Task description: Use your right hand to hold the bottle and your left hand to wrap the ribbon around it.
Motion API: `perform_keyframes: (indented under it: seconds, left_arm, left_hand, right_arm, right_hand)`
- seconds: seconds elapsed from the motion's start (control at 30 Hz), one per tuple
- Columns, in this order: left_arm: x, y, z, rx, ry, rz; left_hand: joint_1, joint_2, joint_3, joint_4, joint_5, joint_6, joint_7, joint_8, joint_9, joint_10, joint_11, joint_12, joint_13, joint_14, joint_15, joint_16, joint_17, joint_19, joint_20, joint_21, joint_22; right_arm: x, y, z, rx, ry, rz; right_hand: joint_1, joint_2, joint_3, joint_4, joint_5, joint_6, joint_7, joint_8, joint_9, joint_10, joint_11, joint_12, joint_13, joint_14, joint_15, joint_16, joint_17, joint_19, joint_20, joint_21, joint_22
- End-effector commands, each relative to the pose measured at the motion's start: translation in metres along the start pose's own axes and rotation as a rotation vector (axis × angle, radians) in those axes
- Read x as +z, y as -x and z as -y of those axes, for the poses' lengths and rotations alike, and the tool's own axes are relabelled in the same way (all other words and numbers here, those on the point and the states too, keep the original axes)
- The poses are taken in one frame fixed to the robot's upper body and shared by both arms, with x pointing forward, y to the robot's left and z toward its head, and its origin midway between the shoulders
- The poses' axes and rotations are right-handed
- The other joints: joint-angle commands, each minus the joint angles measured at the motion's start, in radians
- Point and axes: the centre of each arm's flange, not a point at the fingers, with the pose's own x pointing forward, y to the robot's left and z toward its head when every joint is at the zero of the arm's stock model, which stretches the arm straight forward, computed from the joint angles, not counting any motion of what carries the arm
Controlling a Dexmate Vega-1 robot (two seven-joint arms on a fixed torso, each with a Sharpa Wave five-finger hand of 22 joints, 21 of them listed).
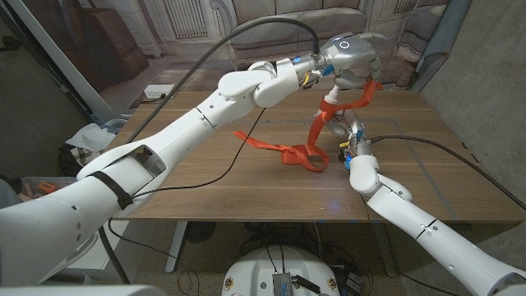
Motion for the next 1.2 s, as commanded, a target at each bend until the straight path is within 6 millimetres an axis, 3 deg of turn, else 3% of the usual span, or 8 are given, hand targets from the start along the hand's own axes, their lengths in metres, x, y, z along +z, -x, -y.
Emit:
perform_keyframes:
  seconds: [0.03,0.43,0.63,0.83,1.2]
  left_arm:
    - [-0.029,-0.032,0.027,-0.092,-0.034,-0.114]
    - [-0.075,-0.030,0.049,-0.132,-0.026,-0.241]
    - [-0.088,-0.014,0.054,-0.141,-0.019,-0.267]
    - [-0.103,0.005,0.045,-0.121,0.012,-0.315]
    - [-0.125,0.055,0.043,-0.136,0.064,-0.396]
  left_hand:
    - [-0.002,0.003,0.013,0.007,0.004,0.010,-0.002,0.008,0.002,0.022,-0.011,0.008,0.152,-0.005,-0.093,-0.002,0.003,-0.003,-0.038,-0.001,0.002]
    - [0.000,0.002,0.014,0.004,0.004,0.008,0.001,0.007,0.001,0.016,-0.011,0.004,0.155,-0.001,-0.097,0.001,0.006,-0.003,-0.039,0.000,0.002]
    - [0.001,0.001,0.016,0.003,0.004,0.008,0.003,0.007,0.001,0.017,-0.011,0.004,0.155,-0.004,-0.097,0.000,0.007,-0.004,-0.039,0.000,0.002]
    - [0.001,0.002,0.017,0.003,0.004,0.010,0.005,0.008,0.001,0.016,-0.011,0.003,0.156,-0.006,-0.096,0.000,0.008,-0.005,-0.040,0.000,0.002]
    - [0.000,0.000,0.018,0.003,0.004,0.007,0.003,0.009,0.003,0.016,-0.011,0.003,0.159,-0.011,-0.095,-0.002,0.009,-0.004,-0.035,0.000,0.002]
  right_arm:
    - [0.027,0.010,0.000,0.007,-0.006,0.094]
    - [0.048,0.030,0.010,-0.008,0.002,0.163]
    - [0.052,0.041,0.018,-0.030,-0.006,0.181]
    - [0.044,0.045,0.028,-0.060,0.003,0.147]
    - [0.033,0.046,0.042,-0.091,0.005,0.114]
  right_hand:
    - [0.187,0.186,0.007,-0.002,0.003,0.091,-0.082,0.003,0.001,0.055,-0.044,0.007,0.004,-0.002,-0.052,0.000,0.001,-0.003,-0.016,-0.004,0.000]
    - [0.190,0.185,0.007,-0.004,0.004,0.092,-0.081,0.002,0.001,0.057,-0.044,0.007,0.004,-0.004,-0.055,0.000,0.002,-0.002,-0.016,-0.004,0.000]
    - [0.190,0.185,0.007,-0.004,0.004,0.093,-0.081,0.002,0.001,0.057,-0.044,0.007,0.004,-0.004,-0.054,0.001,0.002,-0.002,-0.015,-0.004,0.000]
    - [0.189,0.185,0.007,-0.003,0.004,0.094,-0.081,0.002,0.001,0.058,-0.044,0.008,0.005,-0.005,-0.052,0.001,0.002,-0.003,-0.015,-0.004,0.000]
    - [0.189,0.185,0.007,-0.003,0.004,0.095,-0.081,0.002,0.001,0.059,-0.044,0.007,0.005,-0.005,-0.054,0.001,0.002,-0.005,-0.015,-0.005,0.000]
